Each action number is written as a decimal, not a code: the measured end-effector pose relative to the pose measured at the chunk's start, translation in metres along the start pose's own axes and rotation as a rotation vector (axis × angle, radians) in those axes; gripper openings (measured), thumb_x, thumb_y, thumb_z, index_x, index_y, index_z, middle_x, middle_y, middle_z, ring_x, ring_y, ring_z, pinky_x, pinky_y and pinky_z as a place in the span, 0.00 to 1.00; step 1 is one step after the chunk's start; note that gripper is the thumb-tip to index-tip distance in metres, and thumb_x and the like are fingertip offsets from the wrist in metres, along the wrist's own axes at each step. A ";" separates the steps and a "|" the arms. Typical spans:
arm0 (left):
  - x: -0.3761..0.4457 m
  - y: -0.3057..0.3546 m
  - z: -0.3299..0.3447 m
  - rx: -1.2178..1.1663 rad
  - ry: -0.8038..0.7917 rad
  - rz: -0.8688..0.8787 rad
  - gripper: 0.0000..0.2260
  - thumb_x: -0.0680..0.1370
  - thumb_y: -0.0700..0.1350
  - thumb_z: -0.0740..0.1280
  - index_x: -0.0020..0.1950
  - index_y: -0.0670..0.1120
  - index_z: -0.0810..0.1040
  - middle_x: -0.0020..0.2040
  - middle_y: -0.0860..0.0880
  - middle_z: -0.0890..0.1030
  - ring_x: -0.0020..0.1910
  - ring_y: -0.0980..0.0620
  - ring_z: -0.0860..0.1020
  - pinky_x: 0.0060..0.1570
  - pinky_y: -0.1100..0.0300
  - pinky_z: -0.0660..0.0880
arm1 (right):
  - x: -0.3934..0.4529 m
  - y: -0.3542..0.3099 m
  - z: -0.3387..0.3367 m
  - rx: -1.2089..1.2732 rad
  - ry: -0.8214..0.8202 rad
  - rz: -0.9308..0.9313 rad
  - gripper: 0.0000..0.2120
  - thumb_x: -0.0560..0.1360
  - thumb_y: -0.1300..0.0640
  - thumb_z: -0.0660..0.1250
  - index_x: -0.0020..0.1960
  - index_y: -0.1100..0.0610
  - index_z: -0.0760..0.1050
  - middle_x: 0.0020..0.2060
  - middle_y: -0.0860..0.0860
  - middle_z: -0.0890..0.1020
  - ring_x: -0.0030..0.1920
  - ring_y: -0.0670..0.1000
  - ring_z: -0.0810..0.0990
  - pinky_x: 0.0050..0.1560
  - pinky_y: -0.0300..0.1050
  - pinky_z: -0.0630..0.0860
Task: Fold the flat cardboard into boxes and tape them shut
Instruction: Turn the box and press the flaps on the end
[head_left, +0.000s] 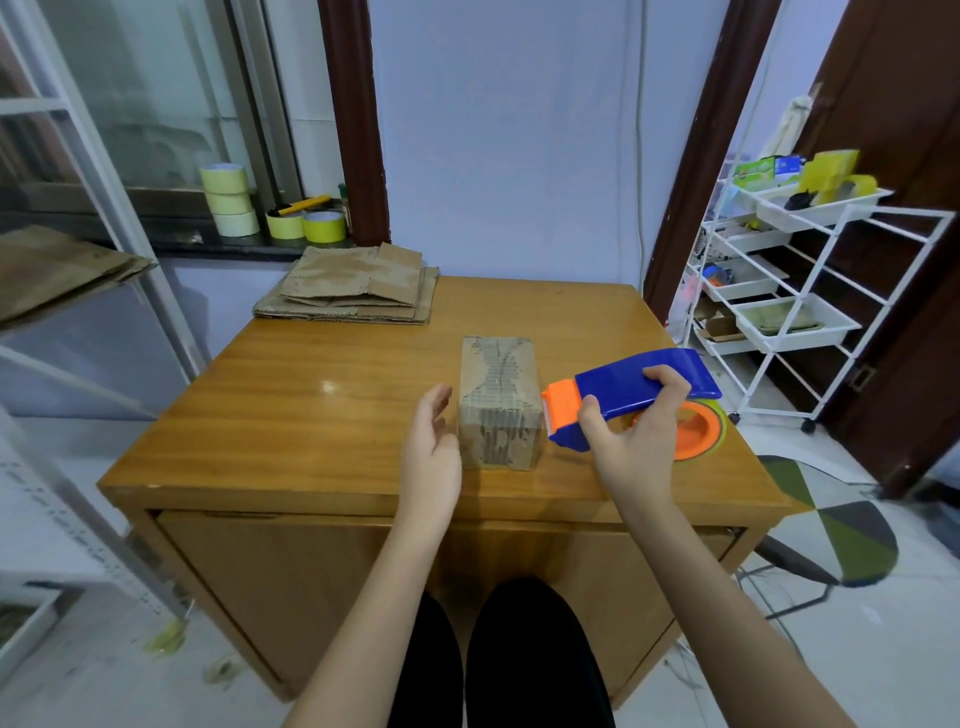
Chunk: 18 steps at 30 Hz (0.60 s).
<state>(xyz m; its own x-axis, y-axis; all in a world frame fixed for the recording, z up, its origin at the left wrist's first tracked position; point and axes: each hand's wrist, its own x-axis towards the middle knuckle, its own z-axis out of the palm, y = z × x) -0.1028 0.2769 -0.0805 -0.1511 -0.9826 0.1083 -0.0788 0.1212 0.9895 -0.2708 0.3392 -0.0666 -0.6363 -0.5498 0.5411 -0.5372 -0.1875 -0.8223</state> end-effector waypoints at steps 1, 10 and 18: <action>-0.005 0.002 0.002 -0.050 -0.068 0.007 0.28 0.80 0.32 0.56 0.76 0.52 0.59 0.69 0.58 0.66 0.68 0.60 0.63 0.63 0.66 0.65 | 0.000 0.000 0.000 0.001 0.001 0.003 0.25 0.70 0.63 0.73 0.61 0.58 0.62 0.41 0.41 0.71 0.41 0.40 0.74 0.44 0.33 0.70; -0.016 -0.004 0.021 0.078 -0.060 0.021 0.29 0.82 0.39 0.58 0.79 0.53 0.49 0.75 0.53 0.62 0.74 0.54 0.60 0.67 0.61 0.61 | -0.002 -0.002 0.003 0.024 0.015 0.037 0.25 0.70 0.62 0.73 0.58 0.52 0.60 0.42 0.42 0.72 0.42 0.43 0.75 0.48 0.43 0.73; -0.015 0.013 -0.002 0.666 0.037 0.432 0.34 0.79 0.42 0.64 0.79 0.48 0.47 0.78 0.51 0.53 0.77 0.55 0.51 0.72 0.60 0.47 | 0.001 -0.004 0.003 -0.010 -0.017 0.029 0.26 0.70 0.60 0.73 0.59 0.50 0.60 0.42 0.42 0.73 0.45 0.50 0.77 0.50 0.50 0.75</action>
<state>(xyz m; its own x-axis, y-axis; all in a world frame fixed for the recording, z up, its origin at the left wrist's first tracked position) -0.1000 0.2929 -0.0686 -0.2708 -0.8322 0.4838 -0.5949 0.5398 0.5956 -0.2673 0.3372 -0.0633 -0.6427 -0.5685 0.5136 -0.5238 -0.1632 -0.8361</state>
